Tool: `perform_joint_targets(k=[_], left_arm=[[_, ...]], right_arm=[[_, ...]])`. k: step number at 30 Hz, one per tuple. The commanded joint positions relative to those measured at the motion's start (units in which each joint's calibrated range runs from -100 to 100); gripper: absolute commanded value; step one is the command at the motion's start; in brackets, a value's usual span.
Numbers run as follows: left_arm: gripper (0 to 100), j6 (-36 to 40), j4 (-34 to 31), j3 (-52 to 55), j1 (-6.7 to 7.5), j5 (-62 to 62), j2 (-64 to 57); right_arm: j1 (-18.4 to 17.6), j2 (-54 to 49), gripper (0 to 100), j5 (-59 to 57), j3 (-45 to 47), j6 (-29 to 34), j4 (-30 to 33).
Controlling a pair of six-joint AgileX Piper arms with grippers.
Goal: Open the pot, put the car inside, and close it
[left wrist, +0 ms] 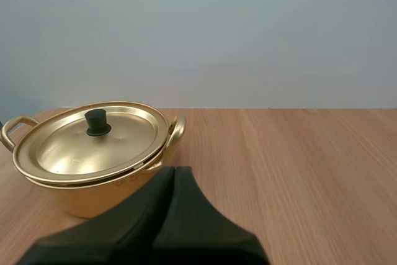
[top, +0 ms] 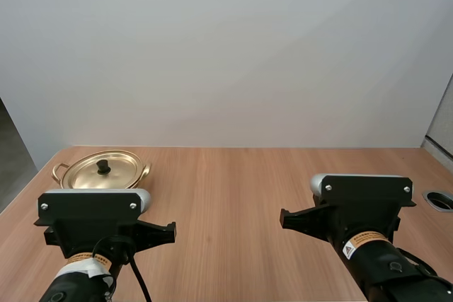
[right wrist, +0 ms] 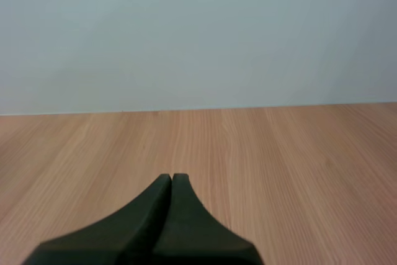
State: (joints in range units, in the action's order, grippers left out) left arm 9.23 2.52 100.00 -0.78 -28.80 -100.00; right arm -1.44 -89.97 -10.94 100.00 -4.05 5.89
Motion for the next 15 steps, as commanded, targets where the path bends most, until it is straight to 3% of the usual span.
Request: perform_joint_targets(k=[1, 4, 15], left_arm=[[0, 0.04, -0.07, 0.0, 0.05, 0.0, 0.0], [0, 0.04, -0.07, 0.0, 0.05, 0.0, 0.0], [0, 0.04, -0.07, 0.0, 0.05, 0.0, 0.0]], right_arm=[[0.03, -5.45, 0, -9.24, 0.0, -0.11, 0.37], [0.03, -9.75, 0, -9.75, 0.0, -0.11, 0.37], [0.03, -10.03, 0, -16.27, 0.0, -0.11, -1.24]])
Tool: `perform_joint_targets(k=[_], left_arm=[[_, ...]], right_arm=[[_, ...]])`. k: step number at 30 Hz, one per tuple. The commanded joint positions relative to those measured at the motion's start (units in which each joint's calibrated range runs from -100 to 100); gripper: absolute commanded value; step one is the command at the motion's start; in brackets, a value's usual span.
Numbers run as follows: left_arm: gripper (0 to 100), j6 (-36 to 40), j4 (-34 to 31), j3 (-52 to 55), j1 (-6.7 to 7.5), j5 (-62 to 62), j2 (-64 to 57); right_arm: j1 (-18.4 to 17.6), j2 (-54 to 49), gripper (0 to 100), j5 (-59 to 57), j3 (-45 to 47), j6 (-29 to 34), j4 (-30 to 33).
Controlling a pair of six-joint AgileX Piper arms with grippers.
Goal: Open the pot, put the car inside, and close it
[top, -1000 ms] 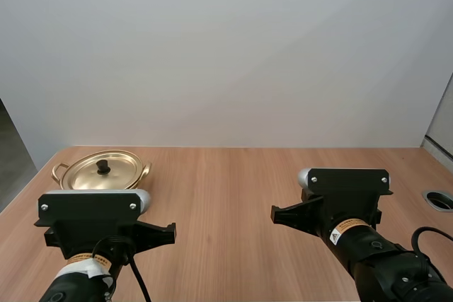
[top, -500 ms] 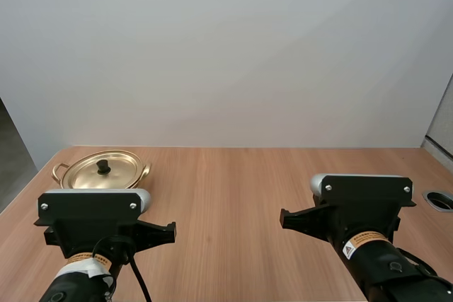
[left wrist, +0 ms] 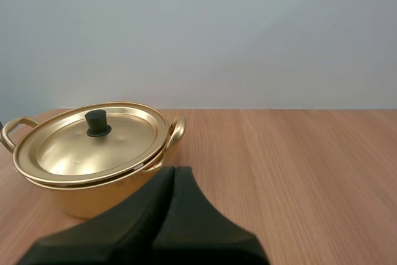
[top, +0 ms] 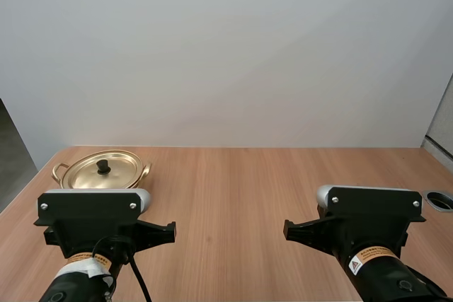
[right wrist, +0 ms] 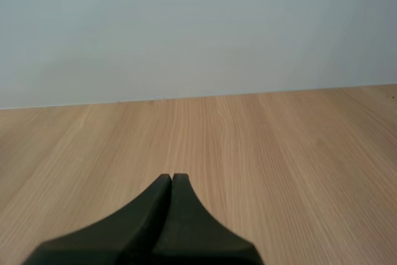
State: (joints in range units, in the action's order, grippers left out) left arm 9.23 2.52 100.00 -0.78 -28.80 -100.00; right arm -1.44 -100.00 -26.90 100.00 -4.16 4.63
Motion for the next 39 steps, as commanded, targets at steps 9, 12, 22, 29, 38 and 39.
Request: perform_joint_targets(k=[9, 12, 22, 29, 38, 39], left_arm=[[0, 0.04, -0.07, 0.0, 0.05, 0.0, 0.0], [0, 0.04, -0.07, 0.0, 0.05, 0.0, 0.0], [0, 0.04, -0.07, 0.0, 0.05, 0.0, 0.0], [0, 0.04, -0.07, 0.0, 0.05, 0.0, 0.0], [0, 0.04, -0.07, 0.0, 0.05, 0.0, 0.0], [0, 0.04, -0.07, 0.0, 0.05, 0.0, 0.0]], right_arm=[[0.03, 0.0, 0, -4.61, 0.0, 0.0, 1.1], [0.03, 0.0, 0, -4.82, 0.0, 0.0, 1.1], [0.03, 0.0, 0, -4.83, 0.0, 0.0, 0.98], [0.03, 0.0, 0, -4.83, 0.0, 0.0, 0.98], [0.03, 0.0, 0, -4.83, 0.0, 0.0, 0.98], [0.03, 0.0, 0, -4.83, 0.0, 0.0, 0.98]])
